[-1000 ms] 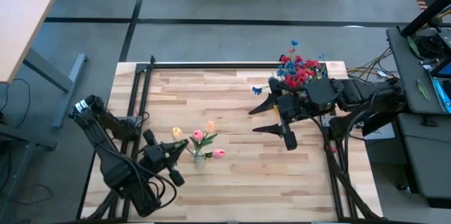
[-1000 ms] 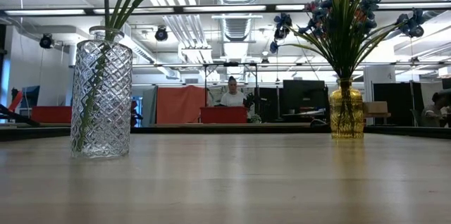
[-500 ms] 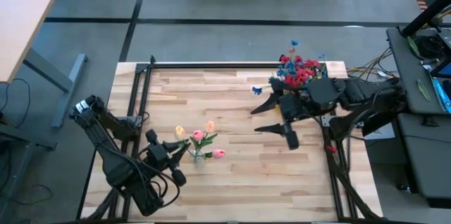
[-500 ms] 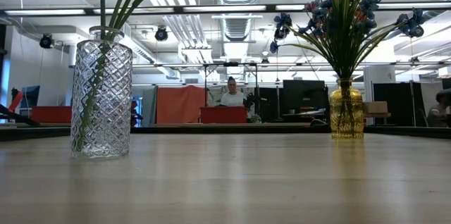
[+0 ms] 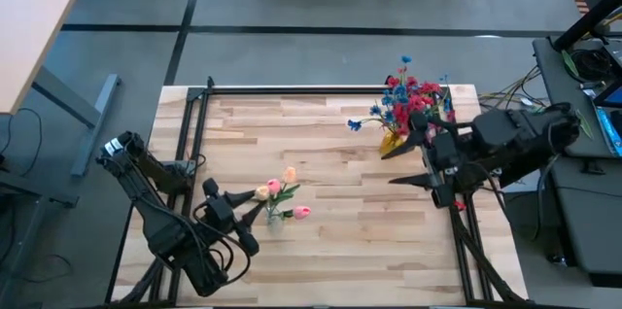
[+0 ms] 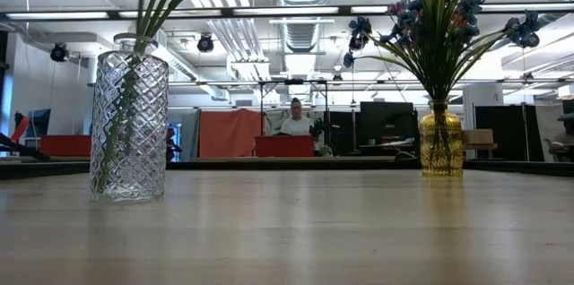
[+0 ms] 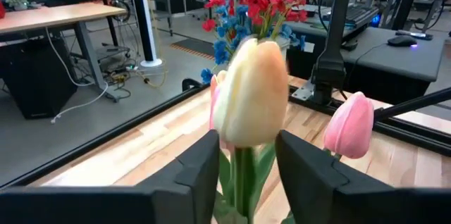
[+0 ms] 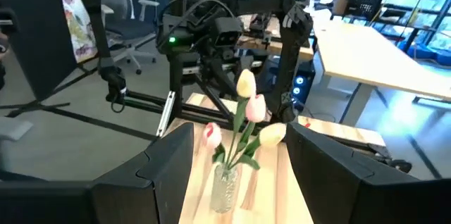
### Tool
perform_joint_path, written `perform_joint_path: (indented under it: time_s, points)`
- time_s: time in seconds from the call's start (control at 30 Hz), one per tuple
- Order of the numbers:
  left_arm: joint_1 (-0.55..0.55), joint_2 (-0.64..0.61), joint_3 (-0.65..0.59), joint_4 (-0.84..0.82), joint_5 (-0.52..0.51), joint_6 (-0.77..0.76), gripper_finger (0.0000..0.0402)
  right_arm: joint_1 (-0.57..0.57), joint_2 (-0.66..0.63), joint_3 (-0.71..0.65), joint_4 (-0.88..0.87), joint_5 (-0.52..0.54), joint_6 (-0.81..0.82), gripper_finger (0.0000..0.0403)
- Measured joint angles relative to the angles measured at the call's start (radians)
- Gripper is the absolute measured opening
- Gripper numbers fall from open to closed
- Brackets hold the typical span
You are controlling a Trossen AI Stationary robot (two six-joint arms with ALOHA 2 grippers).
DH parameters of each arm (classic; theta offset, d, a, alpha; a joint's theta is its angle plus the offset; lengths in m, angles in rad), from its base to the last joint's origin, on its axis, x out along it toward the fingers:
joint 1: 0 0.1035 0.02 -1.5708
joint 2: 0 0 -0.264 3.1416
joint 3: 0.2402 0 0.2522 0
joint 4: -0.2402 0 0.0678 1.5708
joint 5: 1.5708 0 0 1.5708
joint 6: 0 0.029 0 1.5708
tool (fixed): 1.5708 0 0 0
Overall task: Sort flowers into vase by color
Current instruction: Put the yellow tulip into the transparent vase, then return to Home Position
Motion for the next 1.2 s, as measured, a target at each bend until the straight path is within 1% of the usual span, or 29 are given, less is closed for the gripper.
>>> perform_joint_path:
  time_s: [0.1, 0.2, 0.33, 0.43, 0.53, 0.63, 0.73, 0.8, 0.9, 1.0, 1.03, 1.1, 1.2]
  points:
    - [0.001, 0.000, 0.006, -0.001, 0.015, 0.019, 0.0145, 0.001, -0.044, -0.078, 0.034, 0.000, 0.018, 0.0219]
    - [0.001, -0.001, 0.047, -0.001, 0.064, 0.072, 0.0171, 0.001, -0.079, -0.142, 0.041, 0.000, 0.033, 0.0219]
    - [0.000, -0.002, 0.167, -0.001, 0.179, 0.261, 0.0199, 0.001, -0.120, -0.192, 0.048, 0.000, 0.045, 0.0219]
    - [0.000, -0.003, 0.271, -0.001, 0.232, 0.410, 0.0210, 0.001, -0.146, -0.216, 0.046, 0.000, 0.051, 0.0219]
    - [-0.005, -0.004, 0.360, -0.023, 0.219, 0.551, 0.0212, 0.016, -0.169, -0.244, 0.047, 0.000, 0.062, 0.0219]
    - [-0.033, -0.006, 0.415, -0.112, 0.199, 0.667, 0.0208, 0.055, -0.191, -0.288, 0.047, 0.010, 0.079, 0.0219]
    - [-0.089, -0.017, 0.421, -0.203, 0.202, 0.697, 0.0185, 0.119, -0.209, -0.319, 0.029, 0.103, 0.114, 0.0219]
    - [-0.144, -0.031, 0.404, -0.226, 0.199, 0.712, 0.0156, 0.175, -0.231, -0.328, -0.007, 0.158, 0.117, 0.0219]
    - [-0.246, -0.053, 0.345, -0.218, 0.193, 0.718, 0.0091, 0.254, -0.278, -0.338, -0.062, 0.164, 0.143, 0.0219]
    - [-0.343, -0.080, 0.254, -0.202, 0.145, 0.597, 0.0021, 0.325, -0.340, -0.386, -0.066, 0.163, 0.156, 0.0219]
    - [-0.369, -0.091, 0.218, -0.192, 0.122, 0.543, 0.0011, 0.344, -0.366, -0.410, -0.062, 0.159, 0.160, 0.0219]
    - [-0.404, -0.108, 0.134, -0.161, 0.086, 0.447, 0.0012, 0.370, -0.418, -0.466, -0.036, 0.156, 0.165, 0.0219]
    - [-0.411, -0.119, -0.002, -0.071, 0.071, 0.373, 0.0004, 0.376, -0.487, -0.563, 0.020, 0.153, 0.175, 0.0218]
